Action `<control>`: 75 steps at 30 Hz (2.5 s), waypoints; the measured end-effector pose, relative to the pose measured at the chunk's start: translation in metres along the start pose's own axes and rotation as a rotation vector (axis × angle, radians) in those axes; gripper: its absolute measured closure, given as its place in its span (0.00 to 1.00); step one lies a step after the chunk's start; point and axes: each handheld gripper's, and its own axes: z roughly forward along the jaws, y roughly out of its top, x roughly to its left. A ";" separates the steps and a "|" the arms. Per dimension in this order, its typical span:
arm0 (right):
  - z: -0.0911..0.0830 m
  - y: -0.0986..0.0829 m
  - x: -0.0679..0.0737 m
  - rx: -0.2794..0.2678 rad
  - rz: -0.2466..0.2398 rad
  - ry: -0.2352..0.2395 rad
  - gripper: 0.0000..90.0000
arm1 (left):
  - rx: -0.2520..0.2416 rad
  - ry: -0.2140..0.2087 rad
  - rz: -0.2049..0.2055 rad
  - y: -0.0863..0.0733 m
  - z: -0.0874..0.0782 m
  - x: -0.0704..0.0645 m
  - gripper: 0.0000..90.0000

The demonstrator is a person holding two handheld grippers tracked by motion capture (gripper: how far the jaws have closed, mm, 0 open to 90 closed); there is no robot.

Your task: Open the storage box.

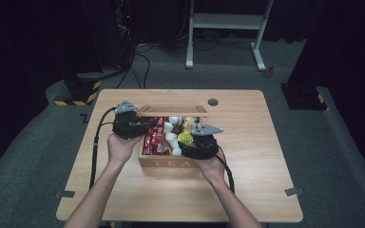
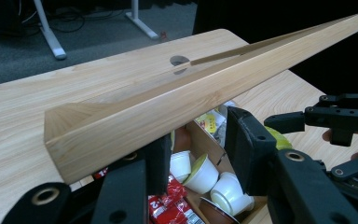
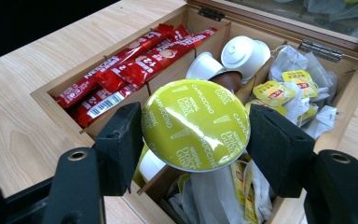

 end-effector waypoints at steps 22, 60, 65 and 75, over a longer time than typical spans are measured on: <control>-0.018 -0.003 -0.013 -0.011 0.016 -0.033 0.41 | 0.000 -0.001 0.010 -0.001 0.000 0.001 0.68; -0.051 -0.016 -0.049 -0.023 0.073 -0.108 0.41 | 0.012 -0.011 0.009 -0.004 -0.001 -0.001 0.67; -0.054 -0.020 -0.055 -0.020 0.093 -0.120 0.41 | 0.013 -0.007 0.016 -0.004 0.000 -0.002 0.66; -0.061 -0.025 -0.064 -0.028 0.111 -0.145 0.41 | 0.015 -0.008 0.017 -0.006 0.000 -0.002 0.66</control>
